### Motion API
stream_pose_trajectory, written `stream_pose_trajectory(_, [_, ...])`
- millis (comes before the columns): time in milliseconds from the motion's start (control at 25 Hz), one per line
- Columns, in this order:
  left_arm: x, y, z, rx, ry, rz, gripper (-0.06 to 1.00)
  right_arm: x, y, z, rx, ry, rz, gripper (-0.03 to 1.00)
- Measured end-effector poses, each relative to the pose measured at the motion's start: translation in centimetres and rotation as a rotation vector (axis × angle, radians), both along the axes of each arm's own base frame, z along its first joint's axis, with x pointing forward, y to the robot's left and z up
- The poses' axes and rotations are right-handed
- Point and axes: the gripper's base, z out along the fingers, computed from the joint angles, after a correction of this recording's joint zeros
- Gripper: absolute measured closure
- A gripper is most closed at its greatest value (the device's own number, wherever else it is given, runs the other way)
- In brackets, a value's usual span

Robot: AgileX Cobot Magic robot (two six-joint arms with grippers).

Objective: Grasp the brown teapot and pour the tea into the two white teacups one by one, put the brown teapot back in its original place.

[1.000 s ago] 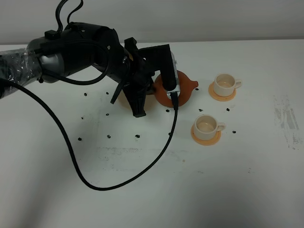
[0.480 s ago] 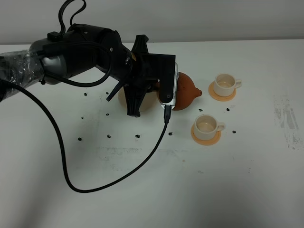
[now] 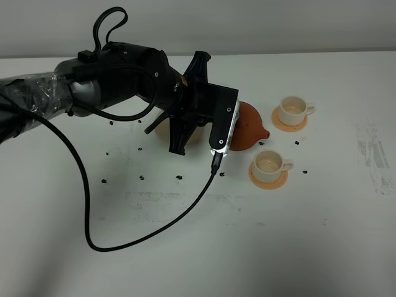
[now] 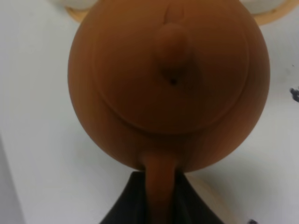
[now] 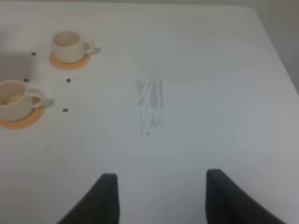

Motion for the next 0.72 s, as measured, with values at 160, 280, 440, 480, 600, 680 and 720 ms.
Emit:
stream_pose_trajectory(160, [-0.2, -0.4, 0.0, 0.025, -0.037, -0.053, 0.83, 0.0, 0.0, 0.0, 0.000, 0.000, 0.000, 0.53])
stream_pose_trajectory(280, [-0.2, -0.5, -0.3, 0.065, -0.056, -0.086, 0.83, 0.0, 0.0, 0.0, 0.000, 0.000, 0.000, 0.53])
stream_pose_trajectory(440, [-0.3, -0.6, -0.7, 0.105, -0.073, -0.117, 0.83, 0.0, 0.0, 0.0, 0.000, 0.000, 0.000, 0.53])
stream_pose_trajectory(480, [-0.3, -0.7, -0.7, 0.110, -0.080, -0.124, 0.83, 0.0, 0.0, 0.0, 0.000, 0.000, 0.000, 0.53])
stream_pose_trajectory(600, [-0.4, -1.0, -0.7, 0.122, -0.104, -0.147, 0.83, 0.0, 0.0, 0.0, 0.000, 0.000, 0.000, 0.53])
stream_pose_trajectory(680, [-0.4, -1.1, -0.9, 0.137, -0.117, -0.163, 0.83, 0.0, 0.0, 0.0, 0.000, 0.000, 0.000, 0.53])
stream_pose_trajectory(720, [-0.5, -1.2, -1.0, 0.144, -0.121, -0.171, 0.83, 0.0, 0.0, 0.0, 0.000, 0.000, 0.000, 0.53])
